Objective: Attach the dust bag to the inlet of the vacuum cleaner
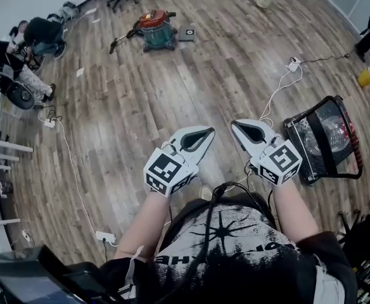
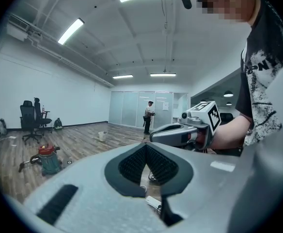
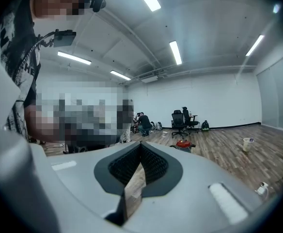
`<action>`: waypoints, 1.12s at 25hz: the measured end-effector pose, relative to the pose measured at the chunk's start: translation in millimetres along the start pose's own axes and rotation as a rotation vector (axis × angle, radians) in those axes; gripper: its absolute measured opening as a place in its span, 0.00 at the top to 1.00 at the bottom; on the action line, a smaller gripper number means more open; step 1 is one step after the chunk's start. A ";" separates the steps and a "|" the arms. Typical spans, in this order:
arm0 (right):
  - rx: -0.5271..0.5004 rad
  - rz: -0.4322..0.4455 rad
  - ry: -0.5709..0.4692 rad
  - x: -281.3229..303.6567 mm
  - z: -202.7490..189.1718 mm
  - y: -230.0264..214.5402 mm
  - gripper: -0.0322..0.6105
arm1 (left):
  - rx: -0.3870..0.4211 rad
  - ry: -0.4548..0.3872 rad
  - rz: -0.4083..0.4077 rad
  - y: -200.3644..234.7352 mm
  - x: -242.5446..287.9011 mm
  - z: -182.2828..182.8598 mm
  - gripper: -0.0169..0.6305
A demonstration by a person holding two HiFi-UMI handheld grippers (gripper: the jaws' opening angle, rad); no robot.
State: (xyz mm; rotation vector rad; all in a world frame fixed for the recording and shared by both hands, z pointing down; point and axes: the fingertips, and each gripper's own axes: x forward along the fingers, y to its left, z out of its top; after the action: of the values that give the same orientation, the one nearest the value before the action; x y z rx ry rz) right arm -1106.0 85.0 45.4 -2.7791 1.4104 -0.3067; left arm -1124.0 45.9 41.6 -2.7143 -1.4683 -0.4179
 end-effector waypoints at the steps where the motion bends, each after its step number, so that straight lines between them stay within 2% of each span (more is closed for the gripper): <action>1: -0.004 0.005 0.000 6.0 1.1 -0.2 0.94 | 0.000 0.003 0.000 6.8 -2.6 -0.1 0.97; 8: -0.004 0.010 -0.001 35.4 6.3 -6.1 0.94 | -0.012 0.014 0.010 44.0 -12.6 0.7 0.97; 16: -0.015 0.028 0.019 47.6 9.6 -35.1 0.94 | -0.036 -0.007 0.027 66.6 7.2 5.5 0.97; 21: -0.008 0.053 0.015 63.3 -1.3 -81.4 0.94 | -0.019 0.011 0.044 92.8 40.9 2.5 0.97; 24: -0.025 0.064 0.008 69.0 1.9 -114.2 0.94 | 0.005 0.021 0.038 112.7 67.4 11.3 0.97; 28: -0.024 0.084 -0.003 74.4 10.6 -166.7 0.94 | 0.002 0.013 0.071 148.6 114.0 30.9 0.97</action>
State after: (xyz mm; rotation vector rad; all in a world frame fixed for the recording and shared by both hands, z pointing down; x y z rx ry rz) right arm -928.2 123.7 63.8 -2.7282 1.5345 -0.2853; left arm -935.3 61.3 55.2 -2.7473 -1.3638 -0.4299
